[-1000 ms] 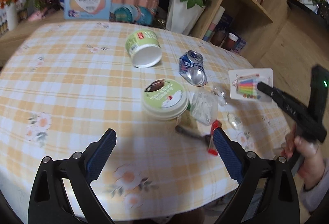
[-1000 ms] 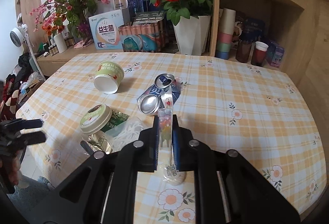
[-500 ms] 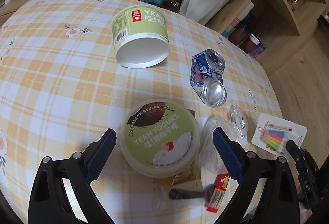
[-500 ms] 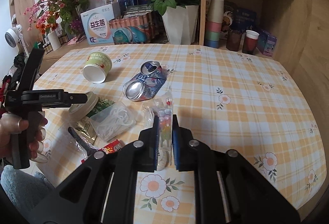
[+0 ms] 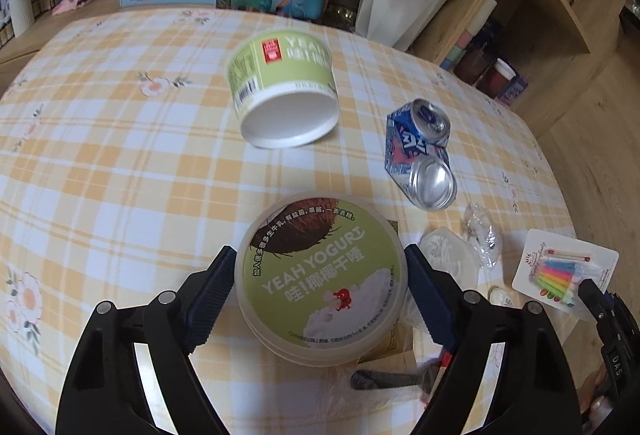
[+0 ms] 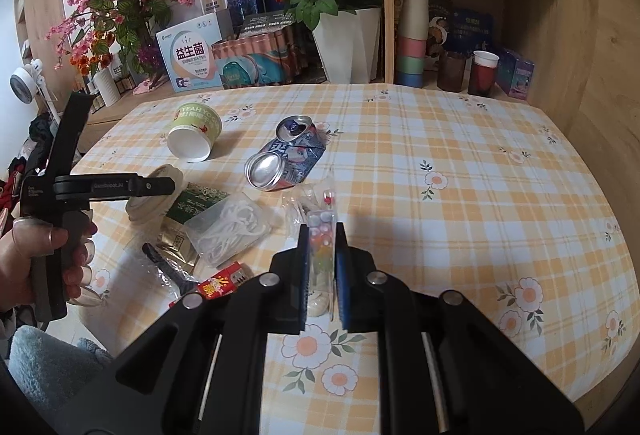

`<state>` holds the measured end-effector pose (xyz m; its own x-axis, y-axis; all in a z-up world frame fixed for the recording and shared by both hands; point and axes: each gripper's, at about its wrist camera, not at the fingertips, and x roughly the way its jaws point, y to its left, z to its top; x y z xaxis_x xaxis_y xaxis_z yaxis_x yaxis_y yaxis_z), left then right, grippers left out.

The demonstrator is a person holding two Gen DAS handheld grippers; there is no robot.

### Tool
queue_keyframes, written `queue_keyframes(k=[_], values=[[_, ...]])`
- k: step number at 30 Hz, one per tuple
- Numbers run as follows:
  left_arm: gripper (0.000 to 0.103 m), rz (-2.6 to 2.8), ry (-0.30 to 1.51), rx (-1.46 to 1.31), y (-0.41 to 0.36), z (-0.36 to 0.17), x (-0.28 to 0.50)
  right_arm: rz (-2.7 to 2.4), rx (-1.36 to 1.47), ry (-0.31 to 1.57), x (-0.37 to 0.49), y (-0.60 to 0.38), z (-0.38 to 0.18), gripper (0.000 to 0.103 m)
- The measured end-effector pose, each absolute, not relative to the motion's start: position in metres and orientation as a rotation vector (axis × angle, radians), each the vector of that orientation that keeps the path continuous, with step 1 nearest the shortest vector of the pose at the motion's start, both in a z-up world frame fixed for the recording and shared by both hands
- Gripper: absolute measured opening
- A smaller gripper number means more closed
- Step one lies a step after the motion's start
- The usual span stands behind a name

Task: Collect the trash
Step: 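Lift the card with the right tool while the left tool grasps the green yogurt tub, then carry the yogurt tub over the basin and open the left tool while the right tool holds the card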

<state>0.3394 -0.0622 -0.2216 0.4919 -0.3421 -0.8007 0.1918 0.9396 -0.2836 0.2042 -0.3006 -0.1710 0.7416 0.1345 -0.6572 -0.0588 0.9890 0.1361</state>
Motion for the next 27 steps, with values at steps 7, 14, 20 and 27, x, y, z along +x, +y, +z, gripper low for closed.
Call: queue_keyframes(k=[7, 14, 20, 27], values=[[0.082, -0.344, 0.891, -0.104, -0.048, -0.173, 0.305, 0.124, 0.136, 0.7, 0.188, -0.292, -0.159, 0.015], [0.082, -0.383, 0.793, -0.062, -0.039, -0.129, 0.252, 0.146, 0.157, 0.673, 0.167, -0.281, -0.145, 0.015], [0.082, -0.399, 0.731, -0.087, -0.027, -0.101, 0.197, 0.163, 0.204, 0.645, 0.143, -0.278, -0.127, 0.015], [0.082, -0.433, 0.716, -0.07, -0.022, -0.087, 0.138, 0.198, 0.212, 0.607, 0.11, -0.262, -0.107, 0.015]])
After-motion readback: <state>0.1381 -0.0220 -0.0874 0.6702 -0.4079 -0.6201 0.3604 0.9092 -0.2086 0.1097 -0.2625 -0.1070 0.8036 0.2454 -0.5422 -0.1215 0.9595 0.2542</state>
